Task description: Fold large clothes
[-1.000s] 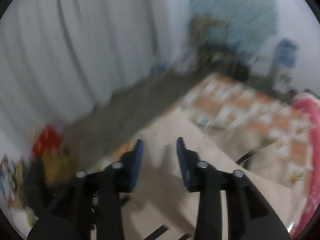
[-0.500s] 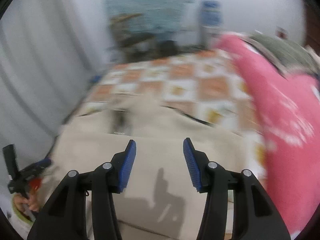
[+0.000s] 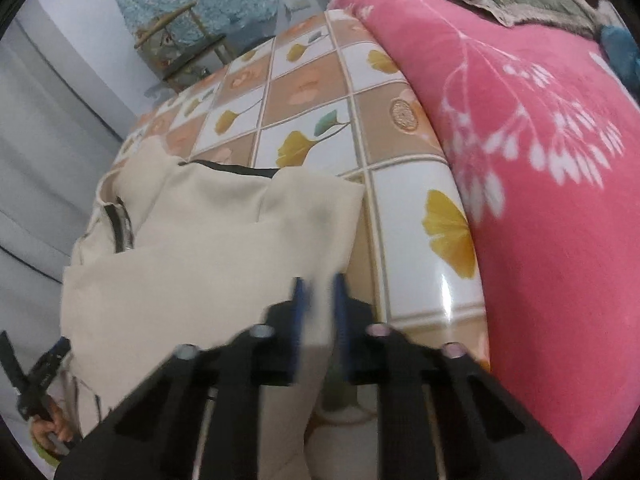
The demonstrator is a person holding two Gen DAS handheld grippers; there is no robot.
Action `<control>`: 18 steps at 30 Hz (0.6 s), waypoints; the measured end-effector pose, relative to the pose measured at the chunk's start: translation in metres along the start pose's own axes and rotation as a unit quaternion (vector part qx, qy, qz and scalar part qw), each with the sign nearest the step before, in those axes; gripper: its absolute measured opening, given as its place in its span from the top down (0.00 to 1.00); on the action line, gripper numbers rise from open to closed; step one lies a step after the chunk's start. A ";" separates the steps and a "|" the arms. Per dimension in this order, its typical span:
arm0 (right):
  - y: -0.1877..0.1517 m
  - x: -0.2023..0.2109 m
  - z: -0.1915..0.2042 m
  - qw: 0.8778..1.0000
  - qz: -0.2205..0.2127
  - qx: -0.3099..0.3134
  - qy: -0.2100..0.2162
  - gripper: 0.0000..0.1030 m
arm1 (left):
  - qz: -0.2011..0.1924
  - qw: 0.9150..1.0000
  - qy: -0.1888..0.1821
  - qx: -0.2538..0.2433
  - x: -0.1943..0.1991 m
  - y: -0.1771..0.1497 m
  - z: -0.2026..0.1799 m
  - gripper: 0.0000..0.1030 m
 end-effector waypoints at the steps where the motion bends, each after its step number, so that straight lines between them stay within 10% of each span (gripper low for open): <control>1: 0.002 0.003 0.003 1.000 -0.011 0.009 -0.004 0.94 | 0.002 1.000 0.001 -0.001 0.001 -0.001 0.000 0.69; 18: -0.004 0.056 -0.002 0.997 -0.059 0.031 -0.049 0.77 | 0.004 0.998 -0.043 -0.034 0.022 -0.021 -0.020 0.72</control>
Point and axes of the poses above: each gripper's, at about its wrist camera, not at the fingertips, and x roughly against the way its jaws point, z to its left, y to its top, the point moved 10 cm from there along -x, roughly the way its jaws point, and after that the axes turned 5 degrees about -y, right-handed, at the moved point
